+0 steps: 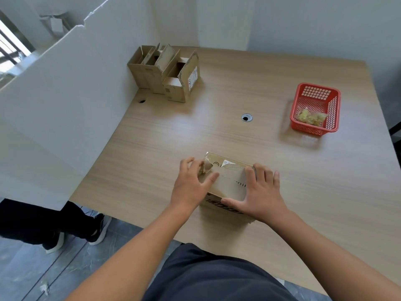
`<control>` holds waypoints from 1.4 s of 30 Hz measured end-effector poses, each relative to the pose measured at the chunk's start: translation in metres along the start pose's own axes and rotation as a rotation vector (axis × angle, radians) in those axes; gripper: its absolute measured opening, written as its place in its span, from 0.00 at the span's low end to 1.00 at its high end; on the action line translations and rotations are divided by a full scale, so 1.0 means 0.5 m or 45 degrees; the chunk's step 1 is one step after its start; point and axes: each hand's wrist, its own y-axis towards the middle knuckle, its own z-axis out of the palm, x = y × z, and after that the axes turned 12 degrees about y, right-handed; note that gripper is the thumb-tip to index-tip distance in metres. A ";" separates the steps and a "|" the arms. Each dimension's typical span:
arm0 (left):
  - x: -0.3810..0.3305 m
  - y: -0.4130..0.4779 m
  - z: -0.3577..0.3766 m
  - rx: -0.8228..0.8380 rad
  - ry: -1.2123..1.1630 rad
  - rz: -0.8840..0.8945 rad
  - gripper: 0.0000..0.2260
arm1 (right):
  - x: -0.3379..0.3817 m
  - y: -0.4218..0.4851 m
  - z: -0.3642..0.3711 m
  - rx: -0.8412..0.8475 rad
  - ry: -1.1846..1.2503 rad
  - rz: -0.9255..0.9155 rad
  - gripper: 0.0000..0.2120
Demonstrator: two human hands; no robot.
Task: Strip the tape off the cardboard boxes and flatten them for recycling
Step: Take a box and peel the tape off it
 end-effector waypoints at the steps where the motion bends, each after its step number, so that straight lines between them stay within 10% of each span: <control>1: -0.001 -0.005 0.006 -0.014 -0.022 -0.043 0.16 | 0.000 -0.002 0.001 -0.008 0.015 0.000 0.60; 5: -0.002 -0.013 0.019 -0.106 -0.276 -0.311 0.09 | 0.002 -0.009 0.005 -0.059 0.054 0.014 0.59; 11: 0.015 0.006 0.009 -0.157 0.180 0.004 0.10 | 0.007 -0.010 0.008 -0.103 0.083 0.020 0.57; 19: 0.073 0.086 -0.021 0.210 -0.593 -0.308 0.19 | 0.030 0.025 0.016 -0.219 0.163 0.099 0.55; 21: 0.066 0.075 -0.011 0.126 -0.524 -0.336 0.29 | 0.045 0.030 0.023 -0.239 0.146 0.114 0.53; 28: 0.027 0.066 0.028 -0.337 -0.396 -0.401 0.04 | 0.086 0.056 0.054 -0.177 0.010 0.130 0.47; 33: 0.043 0.093 0.032 -0.442 -0.175 -0.271 0.04 | 0.095 0.064 0.060 -0.209 0.019 0.162 0.45; 42: 0.162 0.146 -0.017 0.218 -0.902 -0.248 0.04 | 0.076 0.065 0.040 -0.176 0.060 0.111 0.45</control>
